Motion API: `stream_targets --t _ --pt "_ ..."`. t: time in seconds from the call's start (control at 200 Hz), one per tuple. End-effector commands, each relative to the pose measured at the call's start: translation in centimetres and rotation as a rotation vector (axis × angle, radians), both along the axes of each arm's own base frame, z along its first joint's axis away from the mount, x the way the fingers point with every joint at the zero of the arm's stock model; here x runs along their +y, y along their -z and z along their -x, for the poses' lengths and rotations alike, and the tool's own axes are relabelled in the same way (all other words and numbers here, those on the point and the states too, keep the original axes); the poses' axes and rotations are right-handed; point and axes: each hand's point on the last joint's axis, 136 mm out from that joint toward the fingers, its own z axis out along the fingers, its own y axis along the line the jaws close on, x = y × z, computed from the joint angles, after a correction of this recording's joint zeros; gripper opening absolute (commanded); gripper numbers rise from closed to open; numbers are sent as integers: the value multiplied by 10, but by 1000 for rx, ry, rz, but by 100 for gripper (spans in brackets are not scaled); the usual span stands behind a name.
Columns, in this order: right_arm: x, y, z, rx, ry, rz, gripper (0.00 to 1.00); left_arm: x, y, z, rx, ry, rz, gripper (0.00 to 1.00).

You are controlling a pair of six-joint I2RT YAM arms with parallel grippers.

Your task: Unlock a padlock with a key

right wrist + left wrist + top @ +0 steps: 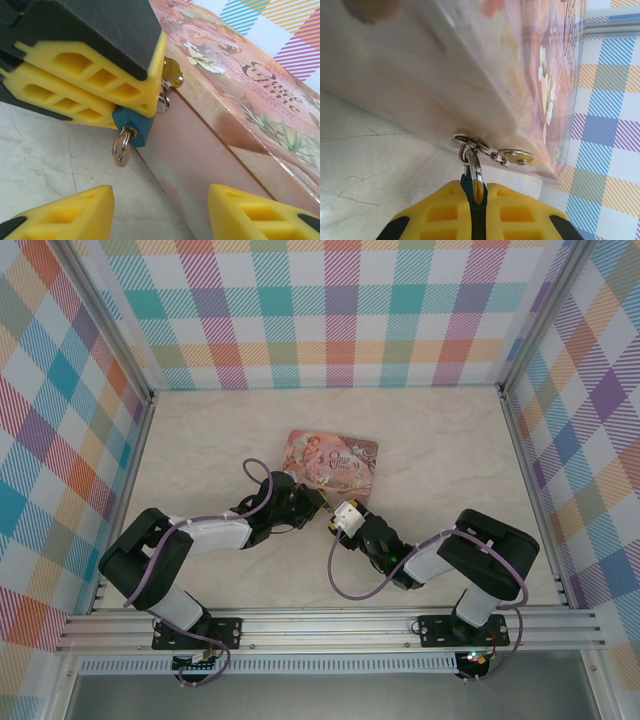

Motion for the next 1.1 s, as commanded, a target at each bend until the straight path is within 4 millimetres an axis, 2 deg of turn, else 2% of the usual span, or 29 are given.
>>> stream_targets --t 0.0,0.355,0.665,1.095 --pt "10 -14 -1 -24 -13 -86 52 -9 -30 -8 -102 27 72 0" --pt "20 -21 -5 -10 -39 -143 46 -12 -29 -6 -113 31 88 0" --pt "15 -24 -13 23 -26 -183 34 -15 -30 -6 -119 32 95 0" --pt "21 -26 -16 35 -38 -194 27 -17 -26 -6 -108 32 98 0"
